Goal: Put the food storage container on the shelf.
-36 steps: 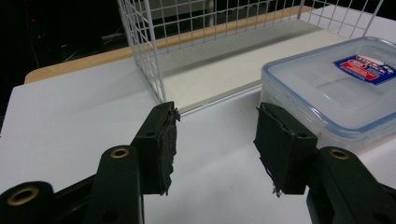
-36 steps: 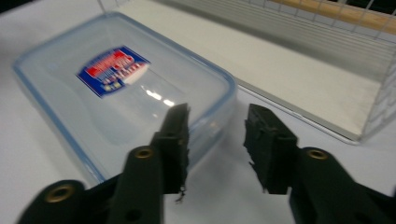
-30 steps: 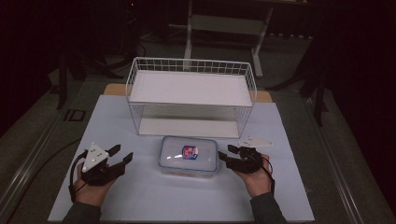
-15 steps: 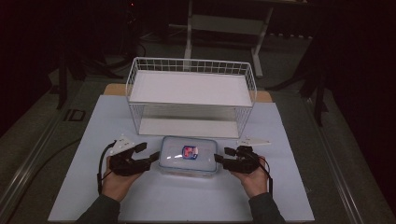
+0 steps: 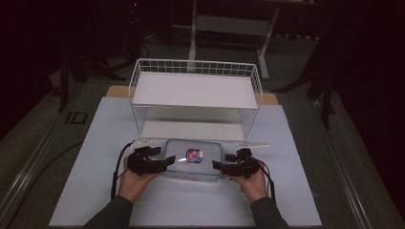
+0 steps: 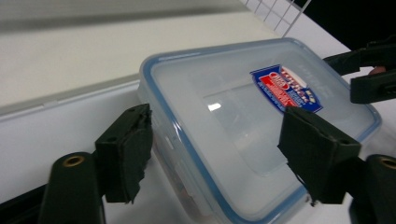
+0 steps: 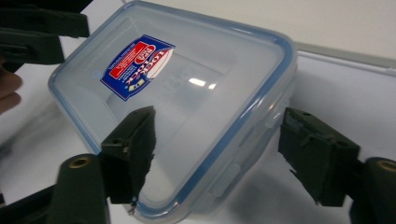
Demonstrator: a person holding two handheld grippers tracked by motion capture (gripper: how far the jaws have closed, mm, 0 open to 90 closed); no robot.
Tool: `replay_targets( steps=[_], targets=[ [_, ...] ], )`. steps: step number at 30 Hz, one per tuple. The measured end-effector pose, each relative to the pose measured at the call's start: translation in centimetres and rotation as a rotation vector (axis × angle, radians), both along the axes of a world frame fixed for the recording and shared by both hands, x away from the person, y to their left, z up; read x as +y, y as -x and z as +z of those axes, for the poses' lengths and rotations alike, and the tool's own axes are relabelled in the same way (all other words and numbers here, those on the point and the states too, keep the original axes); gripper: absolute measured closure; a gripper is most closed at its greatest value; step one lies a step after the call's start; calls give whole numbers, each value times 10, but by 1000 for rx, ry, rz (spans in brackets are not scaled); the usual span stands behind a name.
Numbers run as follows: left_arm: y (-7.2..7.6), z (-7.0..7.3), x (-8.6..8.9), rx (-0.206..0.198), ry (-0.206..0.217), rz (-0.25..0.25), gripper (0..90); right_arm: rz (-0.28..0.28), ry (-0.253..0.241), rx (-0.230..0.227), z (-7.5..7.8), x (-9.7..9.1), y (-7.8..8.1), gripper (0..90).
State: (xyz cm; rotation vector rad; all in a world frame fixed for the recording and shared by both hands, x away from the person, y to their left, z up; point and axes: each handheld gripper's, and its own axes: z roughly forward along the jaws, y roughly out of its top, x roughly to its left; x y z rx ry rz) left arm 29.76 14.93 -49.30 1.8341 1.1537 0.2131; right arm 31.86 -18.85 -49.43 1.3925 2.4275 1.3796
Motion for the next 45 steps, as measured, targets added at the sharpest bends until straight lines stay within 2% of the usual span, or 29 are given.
replay_targets(
  steps=[1, 2, 5, 8, 10, 14, 17, 19, 21, 25, 30, 33, 39, 42, 45],
  targets=[
    [-5, -6, -3, 39, -3, -16, 244, 0, 0, 0, 0, 0, 0, 239],
    [-6, -7, -4, 50, 8, -18, 233, -6, -21, 26, -3, 0, -2, 218],
    [-9, -9, -2, 66, 32, -15, 219, -3, -59, 59, -8, -1, -4, 204],
    [-12, -13, 1, 105, 81, -15, 220, -1, -106, 102, -12, -3, -7, 201],
    [-14, -15, 2, 132, 113, -22, 220, 0, -120, 117, -14, -3, -8, 195],
    [-18, -18, 2, 150, 139, -32, 209, 4, -147, 146, -17, -5, -10, 195],
    [-19, -19, 2, 156, 146, -30, 195, 23, -184, 197, -22, -4, -11, 172],
    [-20, -20, 2, 166, 155, -27, 191, 25, -175, 186, -21, -4, -11, 181],
    [-20, -20, 2, 181, 164, -27, 191, 29, -185, 192, -22, -5, -11, 195],
    [-21, -21, 3, 206, 186, -37, 192, 35, -192, 167, -21, -8, -10, 234],
    [-17, -17, 2, 194, 167, -41, 196, 47, -169, 110, -18, -6, -5, 238],
    [-12, -14, 5, 200, 172, -34, 244, 53, -158, 84, -16, -6, -1, 260],
    [0, -10, 10, 199, 172, -50, 302, 55, -205, 64, -14, -16, 8, 389],
    [5, -8, 14, 196, 177, -61, 347, 68, -202, 53, -11, -18, 13, 438],
    [10, -5, 15, 197, 164, -66, 375, 78, -201, 64, -8, -20, 17, 466]
  ],
)
